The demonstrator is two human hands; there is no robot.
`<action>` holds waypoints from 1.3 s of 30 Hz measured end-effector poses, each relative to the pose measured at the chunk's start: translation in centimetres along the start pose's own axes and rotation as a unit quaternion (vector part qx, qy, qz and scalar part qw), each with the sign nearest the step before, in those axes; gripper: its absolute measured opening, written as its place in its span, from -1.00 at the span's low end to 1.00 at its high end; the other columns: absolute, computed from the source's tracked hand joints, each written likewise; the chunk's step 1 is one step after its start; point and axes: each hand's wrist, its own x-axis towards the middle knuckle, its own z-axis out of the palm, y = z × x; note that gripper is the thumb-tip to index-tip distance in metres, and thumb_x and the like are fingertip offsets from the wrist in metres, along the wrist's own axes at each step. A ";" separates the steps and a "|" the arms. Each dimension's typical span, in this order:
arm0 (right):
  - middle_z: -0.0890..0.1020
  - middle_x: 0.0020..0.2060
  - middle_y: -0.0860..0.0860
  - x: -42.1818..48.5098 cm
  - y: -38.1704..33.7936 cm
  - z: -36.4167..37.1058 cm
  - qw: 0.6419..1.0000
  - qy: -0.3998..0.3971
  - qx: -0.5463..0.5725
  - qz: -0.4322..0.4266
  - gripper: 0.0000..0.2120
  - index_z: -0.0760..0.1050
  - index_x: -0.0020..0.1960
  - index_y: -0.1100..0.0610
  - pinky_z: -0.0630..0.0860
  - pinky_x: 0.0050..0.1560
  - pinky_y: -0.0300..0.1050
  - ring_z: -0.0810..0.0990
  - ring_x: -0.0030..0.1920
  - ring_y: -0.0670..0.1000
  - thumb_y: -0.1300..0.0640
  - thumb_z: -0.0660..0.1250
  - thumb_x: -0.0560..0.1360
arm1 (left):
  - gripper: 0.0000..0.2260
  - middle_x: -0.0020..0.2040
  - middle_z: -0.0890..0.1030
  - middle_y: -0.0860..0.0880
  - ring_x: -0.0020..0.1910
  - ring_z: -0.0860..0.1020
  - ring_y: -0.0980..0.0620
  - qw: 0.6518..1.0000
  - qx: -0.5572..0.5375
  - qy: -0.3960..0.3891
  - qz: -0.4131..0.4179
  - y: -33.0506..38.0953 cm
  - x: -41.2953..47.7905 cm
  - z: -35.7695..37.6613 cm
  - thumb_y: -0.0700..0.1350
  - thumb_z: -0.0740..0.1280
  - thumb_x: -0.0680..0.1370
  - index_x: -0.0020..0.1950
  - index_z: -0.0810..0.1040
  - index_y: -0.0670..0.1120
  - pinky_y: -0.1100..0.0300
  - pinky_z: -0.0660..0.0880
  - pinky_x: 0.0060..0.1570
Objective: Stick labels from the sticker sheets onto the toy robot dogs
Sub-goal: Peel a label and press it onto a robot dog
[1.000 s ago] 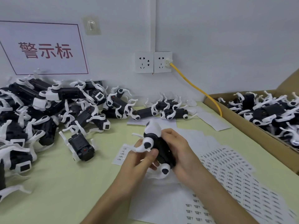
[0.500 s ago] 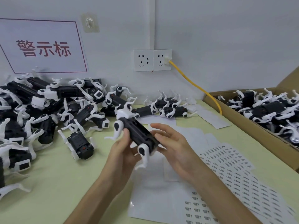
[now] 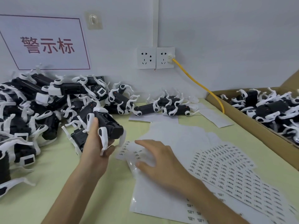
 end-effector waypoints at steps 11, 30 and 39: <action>0.46 0.41 -0.16 0.1 0.9 1.2 0.999 -0.032 0.001 0.003 -0.34 0.15 0.58 -0.20 0.09 0.28 -0.28 0.23 0.32 -0.25 -0.15 0.34 0.55 | -0.46 0.23 0.70 -0.11 0.07 0.70 0.04 0.979 0.118 -0.149 -0.068 0.4 0.1 -0.5 0.34 0.11 0.65 0.26 0.64 -0.02 0.01 0.46 0.08; 0.69 -0.10 -0.29 1.0 1.5 1.3 0.978 0.110 0.160 0.073 -0.95 0.66 -0.04 -0.04 0.41 0.04 -0.49 0.61 0.04 -0.30 0.06 0.47 0.50 | -0.45 0.18 0.68 -0.16 -0.01 0.62 -0.10 0.966 0.017 -0.240 -0.098 -0.4 0.4 -0.1 0.36 0.22 0.56 0.09 0.74 -0.07 -0.11 0.45 0.13; 0.69 -0.13 -0.24 0.9 0.8 1.2 0.974 0.127 0.171 0.072 -0.94 0.69 -0.19 -0.03 0.41 0.05 -0.47 0.62 0.02 -0.26 0.05 0.56 0.41 | -0.46 0.17 0.64 -0.18 -0.05 0.43 -0.11 0.960 -0.050 -0.245 -0.125 -0.4 0.5 -0.4 0.30 0.20 0.63 0.08 0.72 -0.13 -0.10 0.36 0.07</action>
